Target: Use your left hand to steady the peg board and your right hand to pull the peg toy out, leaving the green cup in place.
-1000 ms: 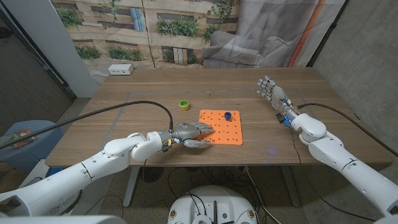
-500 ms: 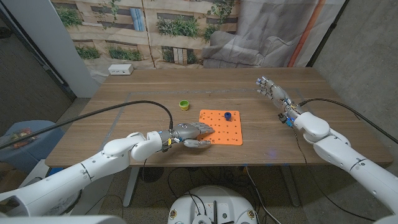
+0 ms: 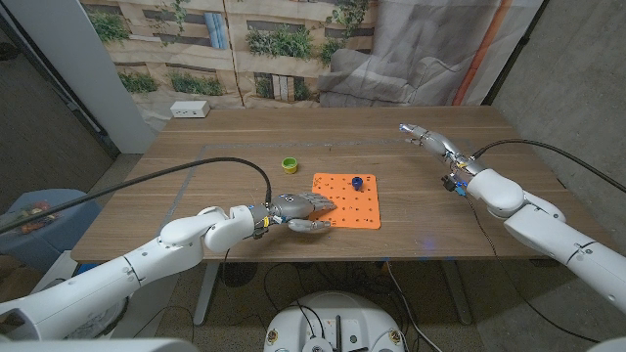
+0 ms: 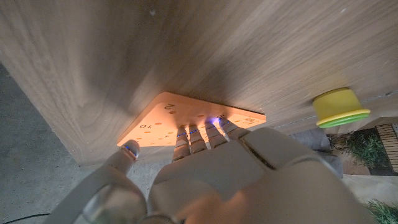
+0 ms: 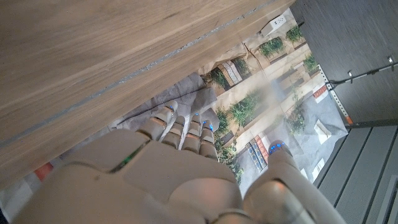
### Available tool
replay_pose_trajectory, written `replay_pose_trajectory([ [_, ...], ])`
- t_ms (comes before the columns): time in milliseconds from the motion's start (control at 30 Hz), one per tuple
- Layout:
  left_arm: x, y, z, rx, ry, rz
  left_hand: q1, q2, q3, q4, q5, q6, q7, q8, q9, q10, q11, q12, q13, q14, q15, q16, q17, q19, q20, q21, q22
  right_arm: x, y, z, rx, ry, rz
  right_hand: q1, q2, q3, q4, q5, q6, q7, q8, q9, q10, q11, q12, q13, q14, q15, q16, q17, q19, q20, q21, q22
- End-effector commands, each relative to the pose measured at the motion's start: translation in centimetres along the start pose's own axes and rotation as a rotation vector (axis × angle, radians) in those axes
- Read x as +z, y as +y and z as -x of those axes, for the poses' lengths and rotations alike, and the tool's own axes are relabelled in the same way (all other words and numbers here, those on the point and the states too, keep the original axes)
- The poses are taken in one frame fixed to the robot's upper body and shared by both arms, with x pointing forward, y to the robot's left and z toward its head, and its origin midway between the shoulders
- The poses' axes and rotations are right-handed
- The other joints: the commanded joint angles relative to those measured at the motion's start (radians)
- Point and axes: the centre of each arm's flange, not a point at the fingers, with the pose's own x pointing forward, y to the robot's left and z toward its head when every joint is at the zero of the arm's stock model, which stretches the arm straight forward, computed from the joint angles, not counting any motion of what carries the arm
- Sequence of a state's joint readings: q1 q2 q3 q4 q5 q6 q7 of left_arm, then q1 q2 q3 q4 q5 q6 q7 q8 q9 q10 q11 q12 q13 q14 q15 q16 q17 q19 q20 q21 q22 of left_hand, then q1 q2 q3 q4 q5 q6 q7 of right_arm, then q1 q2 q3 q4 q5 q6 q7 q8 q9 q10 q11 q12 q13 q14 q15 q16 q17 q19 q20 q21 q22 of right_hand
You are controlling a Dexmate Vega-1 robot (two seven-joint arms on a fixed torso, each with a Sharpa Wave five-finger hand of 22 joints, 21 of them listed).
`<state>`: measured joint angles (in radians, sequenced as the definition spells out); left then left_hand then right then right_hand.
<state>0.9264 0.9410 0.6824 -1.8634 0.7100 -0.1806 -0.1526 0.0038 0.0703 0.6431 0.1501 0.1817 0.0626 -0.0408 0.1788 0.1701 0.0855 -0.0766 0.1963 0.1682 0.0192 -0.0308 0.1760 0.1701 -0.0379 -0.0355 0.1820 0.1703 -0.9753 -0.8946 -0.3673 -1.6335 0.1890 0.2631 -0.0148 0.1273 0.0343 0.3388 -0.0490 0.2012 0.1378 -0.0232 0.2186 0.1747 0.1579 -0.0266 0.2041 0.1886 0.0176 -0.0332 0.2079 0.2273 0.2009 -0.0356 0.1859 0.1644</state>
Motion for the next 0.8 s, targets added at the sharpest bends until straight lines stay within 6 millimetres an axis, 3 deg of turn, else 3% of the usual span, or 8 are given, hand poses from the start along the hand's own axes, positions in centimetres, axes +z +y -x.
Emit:
replay_pose_trajectory([
  [33,-0.5,0.2,0.0,-0.02,0.027,0.007,-0.001,0.063,-0.003,0.002,0.008,0.004,0.001,0.008,0.001,0.012,0.009,0.002,0.007,0.002,-0.088,0.005,0.002,0.001,-0.168,0.007,0.003,2.3,-0.6,-0.2,0.044,0.009,0.279,0.029,-0.026,0.002,-0.027,-0.007,0.013,0.0,0.003,0.004,0.014,0.0,0.004,0.002,0.014,-0.007,0.012,-0.001,0.012,0.007,0.004,0.002],
  [167,-0.7,0.4,-0.1,-0.022,0.03,0.003,-0.001,0.064,-0.003,0.001,0.008,0.004,0.001,0.007,0.001,0.013,0.007,0.002,0.007,0.002,-0.087,0.005,0.002,0.001,-0.168,0.007,0.002,3.2,-0.6,-0.4,0.061,0.008,0.345,0.055,-0.042,0.005,-0.054,-0.01,0.024,-0.003,0.007,0.005,0.014,0.005,0.001,0.003,0.018,-0.001,0.012,-0.004,0.018,0.012,0.005,0.002],
  [300,-0.9,0.4,-0.1,-0.026,0.04,0.008,0.001,0.065,-0.002,0.0,0.008,0.004,0.001,0.007,0.001,0.014,0.008,0.001,0.007,0.003,-0.087,0.005,0.002,0.001,-0.168,0.008,0.002,4.0,-0.4,-0.5,0.086,0.019,0.407,0.086,-0.054,0.011,-0.083,-0.013,0.024,-0.005,0.005,0.007,-0.004,0.011,-0.009,0.004,0.011,0.007,0.008,-0.007,0.019,0.056,0.003,0.003],
  [467,-1.0,0.5,-0.2,-0.032,0.036,0.007,0.002,0.065,-0.002,-0.001,0.008,0.004,0.001,0.007,0.001,0.015,0.009,0.0,0.007,0.006,-0.087,0.005,0.001,0.001,-0.168,0.008,0.002,4.9,-0.2,-0.7,0.113,0.017,0.468,0.114,-0.051,0.021,-0.102,-0.017,0.039,-0.004,0.01,0.01,-0.019,0.014,-0.014,0.006,0.001,0.026,0.004,-0.008,0.01,0.077,0.0,0.004],
  [533,-1.1,0.5,-0.3,-0.033,0.038,0.008,0.002,0.065,-0.002,-0.001,0.008,0.004,0.001,0.007,0.001,0.014,0.01,0.0,0.007,0.005,-0.087,0.005,0.001,0.001,-0.168,0.008,0.002,5.2,0.1,-0.9,0.14,0.042,0.556,0.124,-0.05,0.025,-0.108,-0.016,0.04,-0.006,0.011,0.011,-0.028,0.014,-0.017,0.006,-0.002,0.031,0.004,-0.008,0.007,0.08,-0.001,0.004],
  [800,-1.2,0.7,-0.5,-0.036,0.042,0.007,0.003,0.065,-0.002,-0.003,0.008,0.003,0.002,0.006,0.001,0.014,0.012,-0.001,0.007,0.005,-0.086,0.004,0.001,0.001,-0.168,0.008,0.002,6.2,0.6,-1.6,0.198,0.045,0.61,0.174,-0.047,0.044,-0.128,-0.007,0.036,-0.01,0.011,0.014,-0.048,0.014,-0.02,0.008,-0.024,0.044,-0.003,-0.01,-0.008,0.091,-0.003,0.005],
])
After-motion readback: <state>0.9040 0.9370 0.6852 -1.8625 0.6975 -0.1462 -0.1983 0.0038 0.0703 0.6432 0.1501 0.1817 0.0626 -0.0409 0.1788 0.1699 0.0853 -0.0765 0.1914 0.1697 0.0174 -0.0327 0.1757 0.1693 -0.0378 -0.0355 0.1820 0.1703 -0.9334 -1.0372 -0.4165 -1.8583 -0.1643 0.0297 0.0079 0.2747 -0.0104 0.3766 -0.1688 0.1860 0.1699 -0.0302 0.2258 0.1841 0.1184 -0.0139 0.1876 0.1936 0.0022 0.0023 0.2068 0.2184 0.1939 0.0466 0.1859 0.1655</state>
